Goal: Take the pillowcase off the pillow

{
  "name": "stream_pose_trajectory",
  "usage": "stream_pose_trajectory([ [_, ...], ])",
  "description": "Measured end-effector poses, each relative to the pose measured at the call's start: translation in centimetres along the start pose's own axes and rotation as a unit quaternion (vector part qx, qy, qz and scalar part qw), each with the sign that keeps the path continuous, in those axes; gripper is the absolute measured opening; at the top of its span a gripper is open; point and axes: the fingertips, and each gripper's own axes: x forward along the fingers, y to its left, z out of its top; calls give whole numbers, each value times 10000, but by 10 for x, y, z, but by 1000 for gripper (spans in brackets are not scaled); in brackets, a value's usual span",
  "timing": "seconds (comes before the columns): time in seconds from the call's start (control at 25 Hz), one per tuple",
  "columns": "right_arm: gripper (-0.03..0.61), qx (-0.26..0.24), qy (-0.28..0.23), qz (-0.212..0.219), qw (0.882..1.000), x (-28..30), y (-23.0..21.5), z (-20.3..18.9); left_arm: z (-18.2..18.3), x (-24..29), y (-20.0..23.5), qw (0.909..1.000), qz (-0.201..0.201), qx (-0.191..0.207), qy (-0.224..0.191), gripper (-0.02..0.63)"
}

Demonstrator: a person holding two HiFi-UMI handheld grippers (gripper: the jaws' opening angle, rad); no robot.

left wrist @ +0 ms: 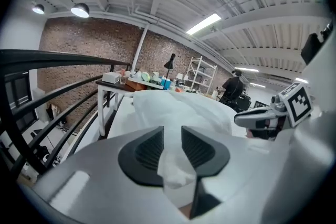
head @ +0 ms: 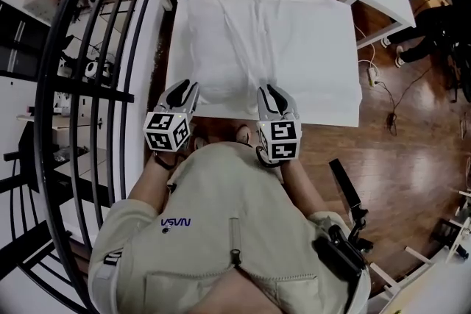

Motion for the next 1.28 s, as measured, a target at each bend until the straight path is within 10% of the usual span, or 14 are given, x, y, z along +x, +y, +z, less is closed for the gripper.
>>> stream_pose_trajectory([
  [0.56, 78, 15, -535, 489, 9974, 12, -31, 33, 30, 28, -4, 9980, 626, -8, -48, 186],
  [1.28, 78, -383, -438, 194, 9981, 86, -30, 112, 104, 110, 27, 9971, 128, 742, -145, 201],
])
